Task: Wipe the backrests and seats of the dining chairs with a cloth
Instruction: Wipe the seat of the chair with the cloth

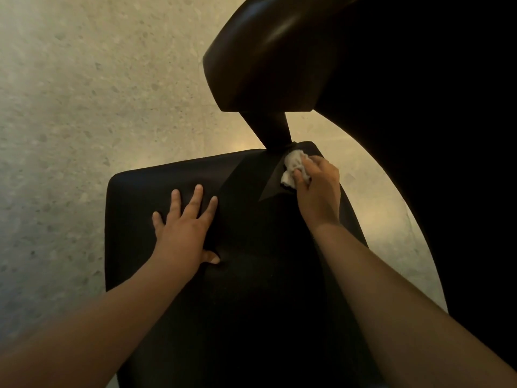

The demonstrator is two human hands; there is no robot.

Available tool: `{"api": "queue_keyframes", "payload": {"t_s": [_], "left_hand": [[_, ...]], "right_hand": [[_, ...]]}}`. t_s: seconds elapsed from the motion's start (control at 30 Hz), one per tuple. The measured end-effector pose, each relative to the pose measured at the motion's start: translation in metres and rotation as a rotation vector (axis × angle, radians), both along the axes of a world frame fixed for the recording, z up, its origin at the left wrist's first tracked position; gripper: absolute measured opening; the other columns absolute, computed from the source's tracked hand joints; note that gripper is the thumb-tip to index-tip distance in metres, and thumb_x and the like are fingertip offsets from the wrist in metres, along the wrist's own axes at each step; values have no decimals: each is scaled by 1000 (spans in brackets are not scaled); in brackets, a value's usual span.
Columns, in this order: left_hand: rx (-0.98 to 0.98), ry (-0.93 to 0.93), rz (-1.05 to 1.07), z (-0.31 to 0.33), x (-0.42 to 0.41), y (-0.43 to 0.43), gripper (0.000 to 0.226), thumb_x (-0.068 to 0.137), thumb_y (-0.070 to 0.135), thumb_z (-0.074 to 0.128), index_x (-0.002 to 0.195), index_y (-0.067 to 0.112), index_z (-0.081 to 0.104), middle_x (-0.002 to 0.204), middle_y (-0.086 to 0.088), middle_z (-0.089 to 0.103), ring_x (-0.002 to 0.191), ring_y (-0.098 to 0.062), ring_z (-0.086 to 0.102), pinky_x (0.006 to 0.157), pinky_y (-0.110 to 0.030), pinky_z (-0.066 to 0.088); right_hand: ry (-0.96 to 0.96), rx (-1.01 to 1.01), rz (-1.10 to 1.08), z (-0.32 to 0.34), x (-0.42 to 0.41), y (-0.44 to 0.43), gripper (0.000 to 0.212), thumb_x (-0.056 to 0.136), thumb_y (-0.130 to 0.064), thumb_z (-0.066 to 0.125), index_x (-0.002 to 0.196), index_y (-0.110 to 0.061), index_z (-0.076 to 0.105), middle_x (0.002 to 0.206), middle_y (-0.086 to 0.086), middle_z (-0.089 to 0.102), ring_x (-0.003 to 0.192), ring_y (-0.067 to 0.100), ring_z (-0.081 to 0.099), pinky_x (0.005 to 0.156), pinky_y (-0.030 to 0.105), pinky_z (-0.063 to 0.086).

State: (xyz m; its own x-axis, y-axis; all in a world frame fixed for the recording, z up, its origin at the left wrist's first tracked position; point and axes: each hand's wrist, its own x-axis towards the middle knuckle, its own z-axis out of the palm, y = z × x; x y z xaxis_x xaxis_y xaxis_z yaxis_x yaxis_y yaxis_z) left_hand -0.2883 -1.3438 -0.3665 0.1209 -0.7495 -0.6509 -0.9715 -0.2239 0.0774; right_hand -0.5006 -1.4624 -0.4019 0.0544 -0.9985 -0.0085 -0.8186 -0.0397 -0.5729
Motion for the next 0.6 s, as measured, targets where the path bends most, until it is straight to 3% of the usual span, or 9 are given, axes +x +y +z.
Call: {"api": "queue_keyframes", "payload": {"t_s": [0.03, 0.17, 0.27, 0.33, 0.43, 0.6], "left_hand": [[5, 6, 1, 1, 0, 0, 118, 75, 46, 76, 150, 37, -15, 156, 3, -32, 142, -35, -26, 115, -64, 4], [-5, 28, -2, 4, 1, 1, 117, 76, 46, 76, 150, 37, -14, 156, 3, -32, 142, -34, -27, 115, -63, 4], [-8, 36, -2, 5, 2, 3, 117, 76, 48, 75, 150, 37, -15, 155, 4, -33, 142, -34, -27, 115, -63, 3], [-7, 43, 1, 4, 3, 4, 117, 77, 47, 74, 150, 38, -16, 154, 4, -34, 141, -34, -29, 115, -63, 2], [-5, 59, 11, 2, 2, 5, 117, 77, 46, 75, 149, 39, -17, 154, 5, -36, 140, -33, -31, 115, -63, 0], [-20, 69, 10, -2, 3, 5, 118, 77, 46, 75, 148, 40, -18, 153, 6, -37, 140, -32, -32, 114, -63, -2]], "right_hand": [[2, 6, 20, 0, -2, 8, 31, 96, -26, 58, 123, -10, 63, 131, 9, 55, 122, 21, 48, 94, 15, 40], [3, 101, 83, 7, -9, 31, 29, 94, -25, 62, 120, -13, 65, 126, 6, 59, 116, 19, 52, 93, 28, 49], [-19, 16, 5, 19, -13, 13, 31, 97, -29, 57, 119, -9, 65, 120, 11, 63, 109, 24, 59, 91, 33, 51], [-6, -22, -53, 22, -14, -14, 37, 99, -28, 52, 127, -5, 61, 126, 16, 59, 116, 30, 54, 100, 35, 43], [26, 144, -95, 15, -9, -45, 44, 101, -28, 47, 139, -6, 48, 142, 16, 46, 131, 30, 41, 110, 35, 30], [-111, 147, -71, -1, 3, -25, 46, 102, -29, 45, 144, -10, 42, 146, 10, 43, 133, 23, 41, 113, 34, 32]]}}
